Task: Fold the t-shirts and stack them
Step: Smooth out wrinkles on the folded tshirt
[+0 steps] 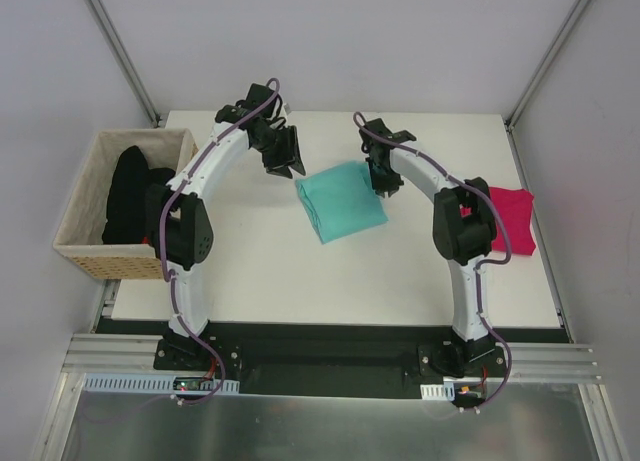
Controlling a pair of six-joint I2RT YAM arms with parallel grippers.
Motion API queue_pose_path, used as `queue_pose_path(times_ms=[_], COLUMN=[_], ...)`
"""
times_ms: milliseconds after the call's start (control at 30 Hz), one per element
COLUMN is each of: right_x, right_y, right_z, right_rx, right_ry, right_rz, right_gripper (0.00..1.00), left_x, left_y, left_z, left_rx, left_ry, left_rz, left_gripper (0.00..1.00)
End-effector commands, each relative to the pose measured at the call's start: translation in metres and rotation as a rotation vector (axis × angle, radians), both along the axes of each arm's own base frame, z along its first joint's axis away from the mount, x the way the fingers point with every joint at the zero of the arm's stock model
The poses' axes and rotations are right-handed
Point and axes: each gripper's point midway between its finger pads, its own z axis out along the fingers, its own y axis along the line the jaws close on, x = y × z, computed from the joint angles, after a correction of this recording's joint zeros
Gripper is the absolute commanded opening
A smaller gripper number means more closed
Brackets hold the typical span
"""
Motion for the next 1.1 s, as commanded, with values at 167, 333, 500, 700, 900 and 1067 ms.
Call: queue_pose_path(times_ms=[167, 333, 500, 700, 900, 1067], right_x=[-0.021, -0.027, -0.040, -0.059, -0.069, -0.068], right_y=[0.011, 0.013, 0.012, 0.025, 0.037, 0.025], right_z=[-0.028, -0.026, -0.025, -0.021, -0.010, -0.002], right_rx=[0.068, 0.093, 0.093, 0.105, 0.081, 0.020], right_ry=[0.062, 0.059, 0.062, 0.055, 0.029, 0.003], right_rz=[0.002, -0.025, -0.036, -0.031, -0.002, -0.036], right_gripper=[0.18, 0.17, 0.15, 0.14, 0.14, 0.20], left_x=[-0.016, -0.019, -0.020, -0.017, -0.018, -0.022], left_y=[0.011, 0.013, 0.014, 0.012, 0.010, 0.008], left_z=[0.035, 0.030, 0.030, 0.032, 0.035, 0.035], left_rx=[0.020, 0.030, 0.033, 0.028, 0.023, 0.029], left_ry=[-0.048, -0.038, -0.036, -0.044, -0.053, -0.053], left_rz=[0.033, 0.035, 0.034, 0.025, 0.025, 0.019], left_gripper=[0.40, 0.40, 0.40, 0.40, 0.40, 0.40])
